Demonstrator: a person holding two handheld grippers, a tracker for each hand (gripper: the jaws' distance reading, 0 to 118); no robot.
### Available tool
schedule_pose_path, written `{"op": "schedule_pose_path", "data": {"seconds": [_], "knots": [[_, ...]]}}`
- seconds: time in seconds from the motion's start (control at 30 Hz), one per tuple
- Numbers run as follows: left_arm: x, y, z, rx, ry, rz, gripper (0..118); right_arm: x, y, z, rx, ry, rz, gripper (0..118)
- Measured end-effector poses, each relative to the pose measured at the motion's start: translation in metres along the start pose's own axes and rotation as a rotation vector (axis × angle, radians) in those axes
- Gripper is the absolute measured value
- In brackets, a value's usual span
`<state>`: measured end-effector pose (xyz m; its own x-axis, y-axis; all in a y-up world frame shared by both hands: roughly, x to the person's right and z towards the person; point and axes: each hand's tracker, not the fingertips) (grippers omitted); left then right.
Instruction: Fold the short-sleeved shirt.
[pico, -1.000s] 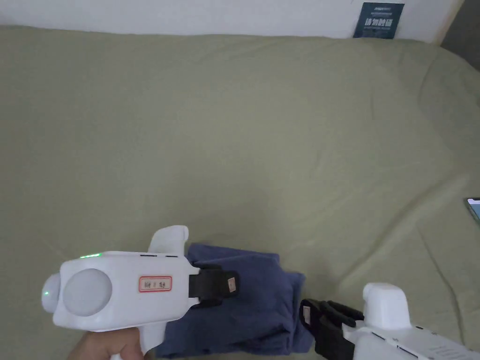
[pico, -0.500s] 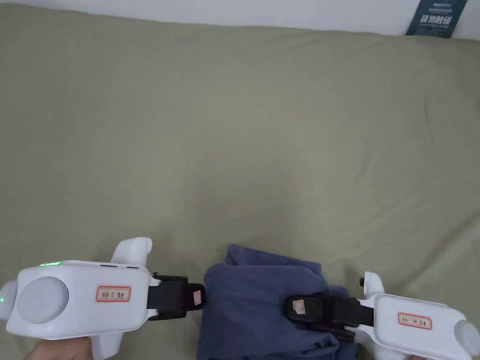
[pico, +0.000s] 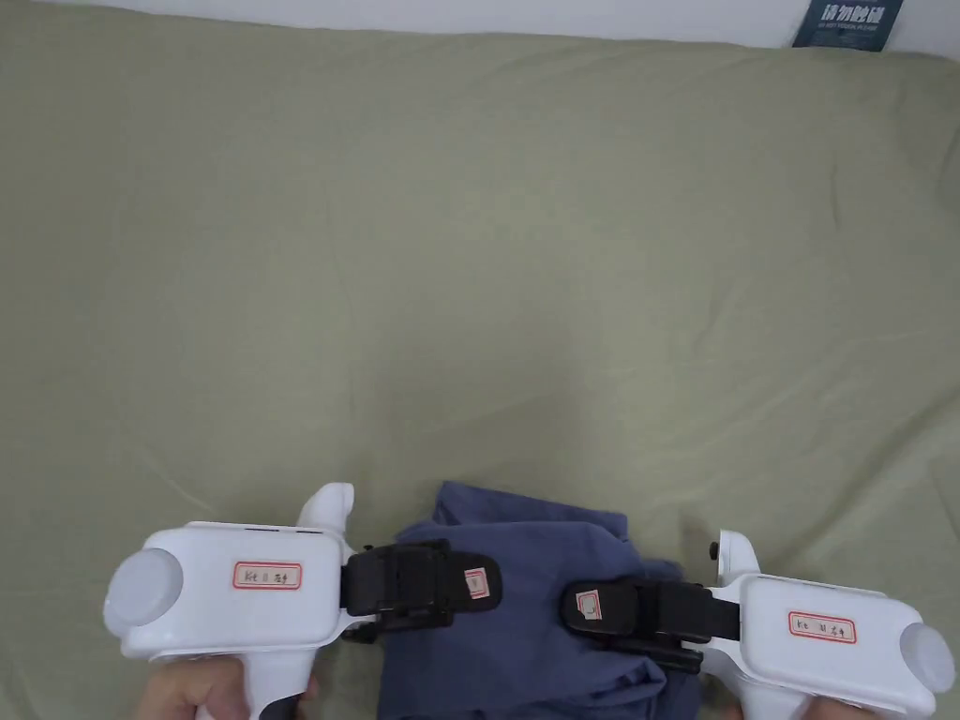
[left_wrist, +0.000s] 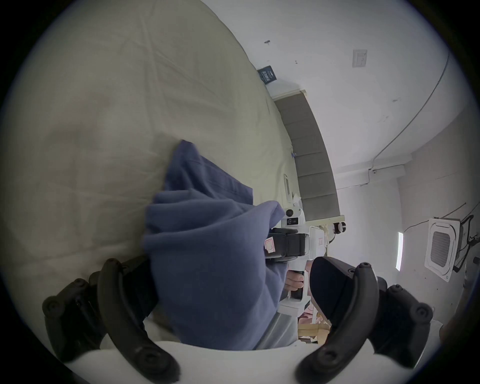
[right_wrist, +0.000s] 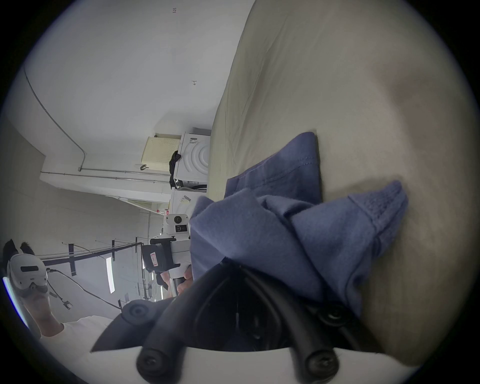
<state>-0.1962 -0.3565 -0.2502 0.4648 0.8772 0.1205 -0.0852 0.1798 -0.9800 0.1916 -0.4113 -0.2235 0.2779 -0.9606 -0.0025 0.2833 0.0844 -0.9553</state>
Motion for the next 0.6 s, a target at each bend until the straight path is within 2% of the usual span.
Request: {"op": "schedule_pose_path", "data": {"seconds": [0.03,0.07,0.1,0.13,0.23,0.4,0.5,0.6], "knots": [[0.002,-0.003,0.000,0.010,0.019,-0.011,103,0.001,0.001,0.000,0.000,-0.001,0.001,3],[0.002,-0.003,0.000,0.027,0.054,-0.043,86,0.001,0.000,0.001,0.003,-0.003,0.003,3],[0.002,-0.003,0.002,0.038,0.099,-0.046,44,0.000,-0.001,0.001,0.006,-0.005,0.003,3],[-0.001,-0.002,0.002,0.046,0.170,-0.039,36,-0.001,-0.002,0.001,0.011,-0.007,0.002,3],[-0.008,-0.003,0.008,0.017,0.100,-0.008,36,-0.009,-0.004,0.000,0.022,-0.039,0.033,3],[-0.003,0.007,0.032,0.024,0.096,-0.015,35,-0.038,-0.011,0.007,0.075,-0.061,0.115,3],[-0.008,0.017,0.072,0.047,0.108,-0.022,35,-0.055,-0.014,0.012,0.103,-0.067,0.152,3],[-0.022,0.031,0.133,0.063,0.207,-0.040,35,-0.067,-0.013,0.014,0.114,-0.084,0.189,3]]}}
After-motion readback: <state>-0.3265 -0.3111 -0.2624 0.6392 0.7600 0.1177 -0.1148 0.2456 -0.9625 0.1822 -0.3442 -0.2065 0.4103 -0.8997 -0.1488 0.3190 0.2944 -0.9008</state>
